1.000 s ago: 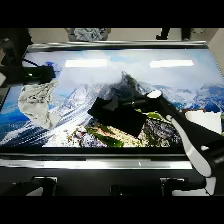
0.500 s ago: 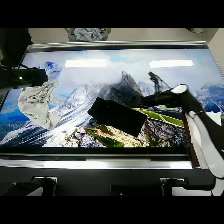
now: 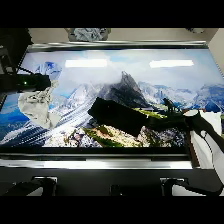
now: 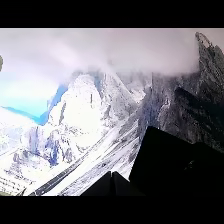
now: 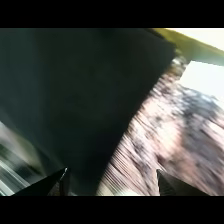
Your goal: Fold the shirts.
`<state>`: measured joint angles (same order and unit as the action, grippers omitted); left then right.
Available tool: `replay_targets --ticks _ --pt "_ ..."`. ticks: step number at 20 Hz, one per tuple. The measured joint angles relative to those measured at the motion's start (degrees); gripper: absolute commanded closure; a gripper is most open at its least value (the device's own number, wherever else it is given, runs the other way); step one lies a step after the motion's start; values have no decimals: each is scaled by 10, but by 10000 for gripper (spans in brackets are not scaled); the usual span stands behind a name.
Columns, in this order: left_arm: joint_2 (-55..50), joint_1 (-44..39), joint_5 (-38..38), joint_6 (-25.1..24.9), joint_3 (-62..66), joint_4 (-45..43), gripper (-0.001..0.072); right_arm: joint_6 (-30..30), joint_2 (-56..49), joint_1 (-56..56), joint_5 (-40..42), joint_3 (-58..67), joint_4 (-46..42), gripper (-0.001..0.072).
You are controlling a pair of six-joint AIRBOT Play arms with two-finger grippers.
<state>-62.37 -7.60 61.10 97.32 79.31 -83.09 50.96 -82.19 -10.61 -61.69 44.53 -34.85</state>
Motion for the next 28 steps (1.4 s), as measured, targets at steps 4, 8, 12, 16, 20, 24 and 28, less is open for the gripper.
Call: replay_targets --ticks 4,8,12,16,20,24,28 --pt "0 0 -1 0 -1 4 682 -41 -15 43 62 -39 111 675" --pt "0 0 -1 0 -1 5 681 -89 -14 59 76 -13 190 674" --pt "0 0 -6 -20 -1 5 681 -68 18 8 -3 116 163 674" --pt "0 0 -15 -30 -1 5 681 23 35 -84 -117 296 22 673" --pt "0 0 -22 -33 -1 5 681 71 40 -199 -199 413 -73 673" --pt "0 0 -25 -35 -1 5 681 87 42 -307 -208 452 -106 673" --pt "0 0 -26 -35 -1 6 681 93 42 -392 -191 464 -115 673"
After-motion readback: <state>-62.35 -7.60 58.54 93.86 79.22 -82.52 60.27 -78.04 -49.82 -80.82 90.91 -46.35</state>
